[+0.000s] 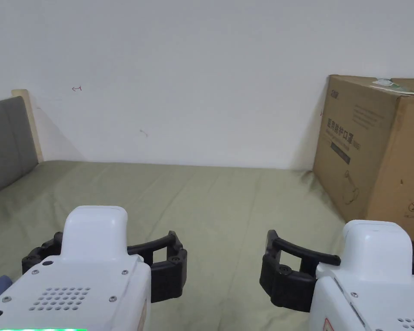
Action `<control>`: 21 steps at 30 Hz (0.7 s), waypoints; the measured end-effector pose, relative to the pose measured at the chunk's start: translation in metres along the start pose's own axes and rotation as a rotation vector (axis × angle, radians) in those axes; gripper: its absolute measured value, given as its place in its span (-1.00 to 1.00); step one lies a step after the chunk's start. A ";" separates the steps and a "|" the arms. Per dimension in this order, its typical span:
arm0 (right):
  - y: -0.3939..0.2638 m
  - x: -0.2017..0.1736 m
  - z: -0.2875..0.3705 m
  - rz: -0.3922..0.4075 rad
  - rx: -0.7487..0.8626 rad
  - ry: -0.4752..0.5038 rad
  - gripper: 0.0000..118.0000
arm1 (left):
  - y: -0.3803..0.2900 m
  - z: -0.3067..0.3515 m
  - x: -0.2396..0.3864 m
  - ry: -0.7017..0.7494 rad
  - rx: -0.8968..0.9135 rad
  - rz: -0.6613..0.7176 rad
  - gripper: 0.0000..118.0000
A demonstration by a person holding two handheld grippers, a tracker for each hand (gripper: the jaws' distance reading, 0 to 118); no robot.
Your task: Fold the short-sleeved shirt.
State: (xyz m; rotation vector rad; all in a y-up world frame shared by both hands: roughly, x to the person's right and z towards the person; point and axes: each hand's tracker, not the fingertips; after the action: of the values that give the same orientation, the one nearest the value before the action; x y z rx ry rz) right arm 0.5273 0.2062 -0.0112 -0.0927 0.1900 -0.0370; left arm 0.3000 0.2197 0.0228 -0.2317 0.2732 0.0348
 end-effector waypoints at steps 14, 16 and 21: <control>-0.001 0.002 -0.006 0.023 -0.023 -0.024 1.00 | -0.003 0.004 0.003 -0.001 0.019 -0.051 0.85; -0.001 0.001 -0.006 0.030 -0.022 -0.029 1.00 | -0.002 0.004 0.004 -0.010 0.033 -0.041 0.85; -0.001 -0.001 -0.004 0.061 -0.008 -0.035 1.00 | 0.002 -0.002 -0.001 -0.063 0.010 0.019 0.85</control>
State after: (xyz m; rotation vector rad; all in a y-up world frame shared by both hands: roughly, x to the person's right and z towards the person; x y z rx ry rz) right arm 0.5250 0.2052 -0.0151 -0.0954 0.1581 0.0258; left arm 0.2985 0.2211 0.0205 -0.2171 0.2133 0.0598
